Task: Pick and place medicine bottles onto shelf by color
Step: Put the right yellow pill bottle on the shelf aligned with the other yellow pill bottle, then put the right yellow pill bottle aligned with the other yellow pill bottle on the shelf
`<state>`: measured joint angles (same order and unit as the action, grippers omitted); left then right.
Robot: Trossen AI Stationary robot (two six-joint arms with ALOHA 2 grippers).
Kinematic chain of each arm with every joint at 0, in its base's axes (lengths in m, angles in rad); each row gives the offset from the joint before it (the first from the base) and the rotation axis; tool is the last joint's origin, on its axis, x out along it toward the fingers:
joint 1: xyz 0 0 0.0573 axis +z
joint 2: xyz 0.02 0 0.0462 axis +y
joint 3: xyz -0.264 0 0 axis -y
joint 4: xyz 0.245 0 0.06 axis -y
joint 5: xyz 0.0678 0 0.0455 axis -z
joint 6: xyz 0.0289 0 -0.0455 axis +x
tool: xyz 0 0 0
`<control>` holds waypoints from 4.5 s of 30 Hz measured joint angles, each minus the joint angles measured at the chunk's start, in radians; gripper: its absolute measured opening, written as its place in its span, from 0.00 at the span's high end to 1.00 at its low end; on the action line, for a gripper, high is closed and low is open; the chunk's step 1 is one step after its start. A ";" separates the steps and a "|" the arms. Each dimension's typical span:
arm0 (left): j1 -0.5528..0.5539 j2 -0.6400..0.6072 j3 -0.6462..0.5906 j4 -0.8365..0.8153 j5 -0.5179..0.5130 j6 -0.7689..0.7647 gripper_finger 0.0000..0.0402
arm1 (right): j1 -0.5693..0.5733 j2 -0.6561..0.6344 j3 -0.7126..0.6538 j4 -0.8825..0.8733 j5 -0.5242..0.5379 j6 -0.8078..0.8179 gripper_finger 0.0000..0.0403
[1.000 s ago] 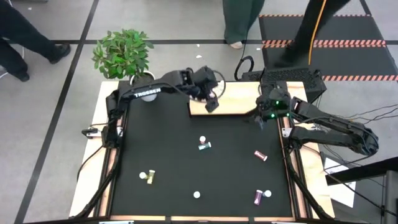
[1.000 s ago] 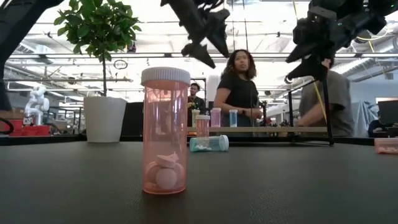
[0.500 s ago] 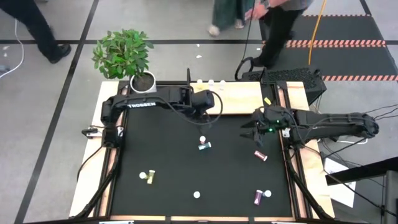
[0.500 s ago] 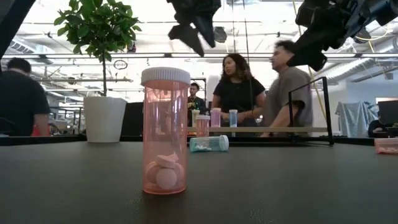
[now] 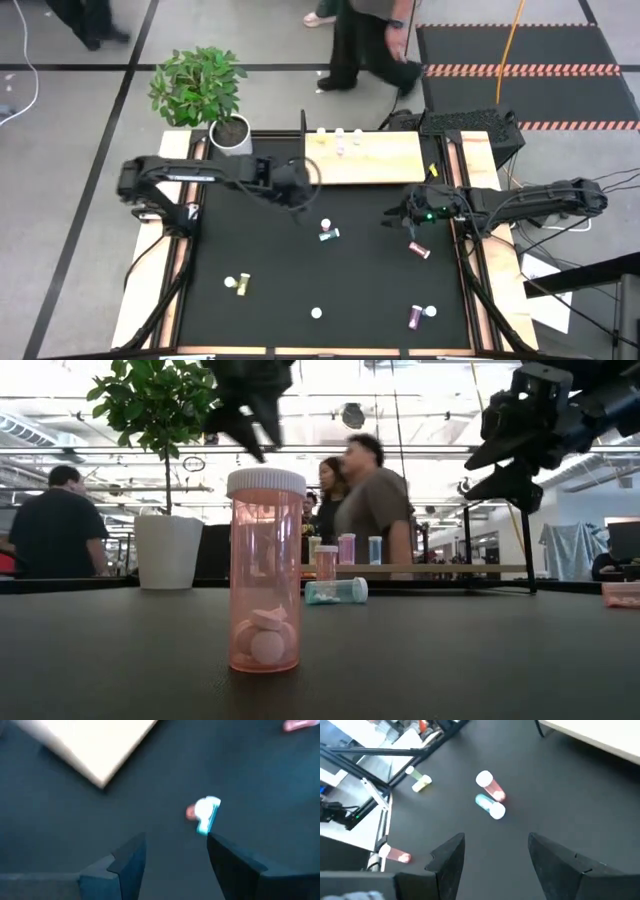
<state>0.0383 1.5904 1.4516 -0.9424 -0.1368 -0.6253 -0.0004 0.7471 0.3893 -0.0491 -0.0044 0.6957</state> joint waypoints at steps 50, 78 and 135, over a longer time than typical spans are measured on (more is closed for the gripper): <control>-0.543 -0.255 -0.951 0.640 0.383 -1.093 0.49 | 0.240 0.562 0.113 0.405 0.367 0.426 0.52; -0.544 -0.247 -0.954 0.717 0.474 -1.295 0.34 | 0.172 0.475 0.113 0.341 0.231 0.384 0.52; -0.042 -0.170 -0.510 1.469 0.039 -0.103 0.71 | -0.180 0.443 0.195 0.779 -0.494 0.158 0.37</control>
<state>-0.0040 1.4200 0.9415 0.5264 -0.0980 -0.7286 -0.1801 1.1896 0.5848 0.7302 -0.4983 0.8537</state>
